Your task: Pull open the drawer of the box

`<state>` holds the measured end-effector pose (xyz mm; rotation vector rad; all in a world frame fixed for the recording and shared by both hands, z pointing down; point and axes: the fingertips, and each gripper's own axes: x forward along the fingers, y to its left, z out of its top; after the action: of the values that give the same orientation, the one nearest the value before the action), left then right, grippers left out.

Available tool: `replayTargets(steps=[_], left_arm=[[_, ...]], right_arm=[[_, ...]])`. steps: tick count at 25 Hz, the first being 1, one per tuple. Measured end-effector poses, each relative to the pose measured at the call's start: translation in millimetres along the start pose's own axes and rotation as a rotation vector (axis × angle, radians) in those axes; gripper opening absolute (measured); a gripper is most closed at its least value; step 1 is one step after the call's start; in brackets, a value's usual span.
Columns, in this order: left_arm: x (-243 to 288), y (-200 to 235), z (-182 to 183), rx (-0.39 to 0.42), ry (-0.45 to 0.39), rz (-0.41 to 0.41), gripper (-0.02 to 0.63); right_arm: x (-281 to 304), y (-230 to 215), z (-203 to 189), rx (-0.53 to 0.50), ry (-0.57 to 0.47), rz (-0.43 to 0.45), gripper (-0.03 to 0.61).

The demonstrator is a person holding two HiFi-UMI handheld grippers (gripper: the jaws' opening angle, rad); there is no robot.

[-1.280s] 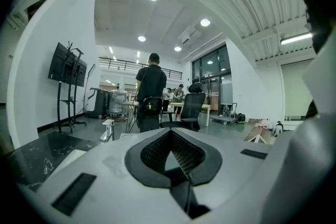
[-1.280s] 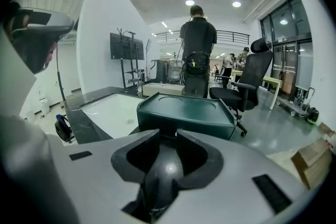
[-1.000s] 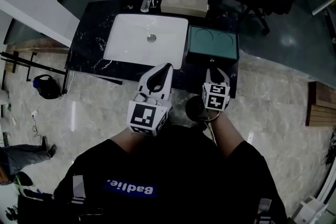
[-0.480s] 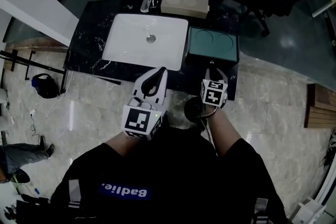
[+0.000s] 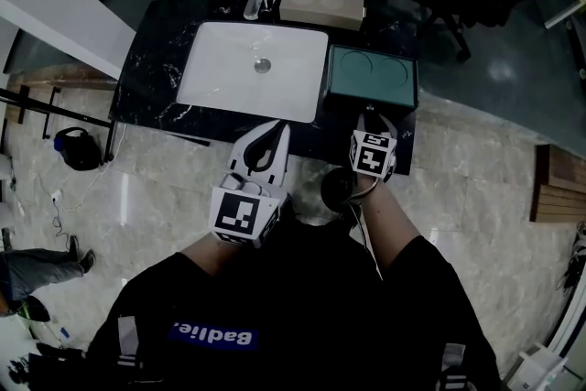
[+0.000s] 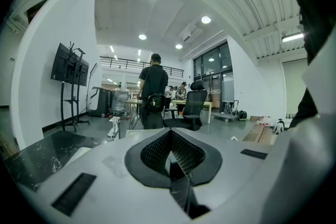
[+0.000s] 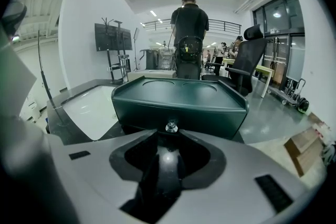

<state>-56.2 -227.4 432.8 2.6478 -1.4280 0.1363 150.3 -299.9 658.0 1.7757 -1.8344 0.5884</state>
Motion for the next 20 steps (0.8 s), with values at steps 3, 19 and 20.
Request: replayTargets(steps=[3,19,20], left_arm=[[-0.2,0.7,-2.3,0.002,0.008,0.002,-0.012],[-2.8,4.2,-9.7,-0.006,-0.001,-0.003,-0.012],[-2.9,5.1,-9.7,-0.007,0.003,0.001,-0.012]], right_arm=[[4.4,-1.9,-0.2,0.003,0.009,-0.011,0.107],[20.4,-9.8,5.4,0.049,0.026,-0.07,0.107],[20.8,-9.6,5.3,0.049,0.026,-0.07,0.107]])
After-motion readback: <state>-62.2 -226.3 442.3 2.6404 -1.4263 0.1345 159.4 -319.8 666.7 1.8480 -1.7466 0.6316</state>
